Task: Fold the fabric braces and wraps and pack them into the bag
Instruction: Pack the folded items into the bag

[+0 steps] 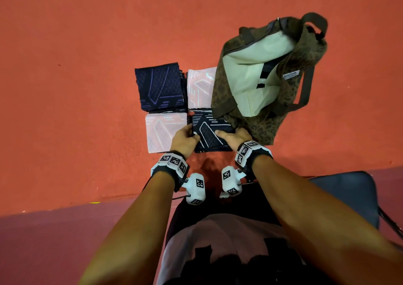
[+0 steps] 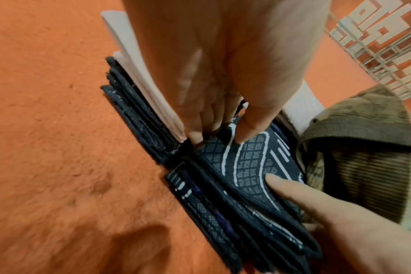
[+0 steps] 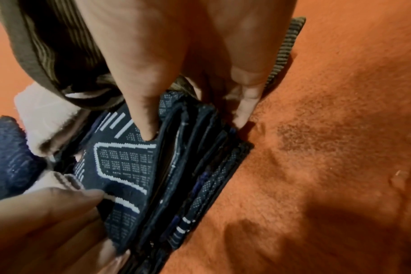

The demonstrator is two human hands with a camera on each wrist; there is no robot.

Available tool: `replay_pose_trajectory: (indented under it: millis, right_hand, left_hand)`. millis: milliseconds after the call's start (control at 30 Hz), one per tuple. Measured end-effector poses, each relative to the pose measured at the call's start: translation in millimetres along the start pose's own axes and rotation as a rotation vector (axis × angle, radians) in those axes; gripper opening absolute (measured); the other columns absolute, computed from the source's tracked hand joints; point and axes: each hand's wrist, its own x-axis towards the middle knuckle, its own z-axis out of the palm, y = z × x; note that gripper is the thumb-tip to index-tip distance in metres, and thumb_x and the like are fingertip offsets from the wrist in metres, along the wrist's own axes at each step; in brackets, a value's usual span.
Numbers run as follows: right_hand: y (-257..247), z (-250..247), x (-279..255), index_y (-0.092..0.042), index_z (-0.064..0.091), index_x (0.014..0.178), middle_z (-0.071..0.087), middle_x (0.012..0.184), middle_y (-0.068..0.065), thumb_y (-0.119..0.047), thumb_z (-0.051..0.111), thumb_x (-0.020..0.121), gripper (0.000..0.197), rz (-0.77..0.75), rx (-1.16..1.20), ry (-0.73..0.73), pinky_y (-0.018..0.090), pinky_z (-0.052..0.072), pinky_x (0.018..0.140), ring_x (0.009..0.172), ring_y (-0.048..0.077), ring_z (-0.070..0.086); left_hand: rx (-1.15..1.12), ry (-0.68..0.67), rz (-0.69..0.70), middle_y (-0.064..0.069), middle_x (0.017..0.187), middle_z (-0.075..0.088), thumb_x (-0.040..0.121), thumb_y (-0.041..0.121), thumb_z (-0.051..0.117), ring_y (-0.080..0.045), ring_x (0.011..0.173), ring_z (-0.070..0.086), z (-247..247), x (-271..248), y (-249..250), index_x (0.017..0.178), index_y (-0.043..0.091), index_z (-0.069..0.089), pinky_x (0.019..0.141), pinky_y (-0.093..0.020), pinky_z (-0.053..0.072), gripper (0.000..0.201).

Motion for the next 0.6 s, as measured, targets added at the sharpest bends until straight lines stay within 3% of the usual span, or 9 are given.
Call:
replay_pose_trajectory:
  millis: [133, 233, 300, 433, 533, 600]
  right_hand:
    - [0.9, 3.5, -1.6, -0.018, 0.054, 0.139, 0.057, 0.141, 0.006, -0.078, 0.070, 0.049, 0.109, -0.034, -0.018, -0.017, 0.039, 0.044, 0.109, 0.125, 0.029, 0.056]
    - [1.1, 1.3, -4.8, -0.015, 0.056, 0.136, 0.059, 0.138, 0.007, -0.067, 0.078, 0.063, 0.092, -0.056, -0.005, 0.007, 0.036, 0.044, 0.107, 0.123, 0.029, 0.057]
    - [2.2, -1.0, -5.1, -0.014, 0.059, 0.132, 0.062, 0.134, 0.007, -0.062, 0.079, 0.068, 0.082, -0.082, -0.004, 0.013, 0.034, 0.045, 0.104, 0.120, 0.029, 0.059]
    - [-0.1, -3.6, -10.5, -0.013, 0.058, 0.134, 0.060, 0.135, 0.009, -0.060, 0.078, 0.072, 0.080, -0.132, -0.019, 0.045, 0.033, 0.045, 0.105, 0.123, 0.030, 0.057]
    - [-1.8, -1.8, -15.5, -0.016, 0.059, 0.133, 0.062, 0.133, 0.006, -0.062, 0.078, 0.066, 0.083, -0.155, 0.012, 0.036, 0.035, 0.046, 0.106, 0.121, 0.028, 0.059]
    - [-3.0, -2.0, -17.8, -0.020, 0.061, 0.131, 0.065, 0.130, 0.003, -0.067, 0.076, 0.057, 0.089, -0.172, 0.034, 0.009, 0.036, 0.047, 0.106, 0.118, 0.026, 0.061]
  left_hand:
    - [-0.001, 0.034, -0.034, 0.001, 0.102, 0.074, 0.062, 0.028, 0.069, -0.029, 0.101, 0.070, -1.9, -10.5, 15.1, 0.103, 0.026, 0.064, 0.098, -0.050, 0.053, 0.042]
    - [-0.001, 0.015, -0.038, 0.000, 0.097, 0.073, 0.066, 0.023, 0.075, -0.028, 0.100, 0.071, 0.7, -18.7, 27.2, 0.092, 0.026, 0.062, 0.097, -0.048, 0.054, 0.029]
    - [0.006, 0.007, -0.030, -0.001, 0.100, 0.075, 0.060, 0.029, 0.075, -0.025, 0.098, 0.071, 1.7, -18.7, 28.6, 0.091, 0.024, 0.064, 0.096, -0.045, 0.055, 0.033]
    - [0.009, 0.005, -0.031, 0.000, 0.097, 0.077, 0.047, 0.043, 0.074, -0.023, 0.093, 0.073, 2.8, -10.0, 19.8, 0.094, 0.020, 0.070, 0.094, -0.045, 0.056, 0.052]
    - [-0.005, 0.008, -0.038, -0.005, 0.096, 0.077, 0.054, 0.038, 0.073, -0.024, 0.090, 0.074, 2.5, -17.5, 28.5, 0.099, 0.014, 0.071, 0.091, -0.045, 0.058, 0.052]
    - [-0.027, 0.005, -0.043, -0.011, 0.097, 0.075, 0.070, 0.027, 0.073, -0.025, 0.087, 0.073, 1.6, -27.6, 38.4, 0.100, 0.010, 0.069, 0.089, -0.044, 0.058, 0.035]
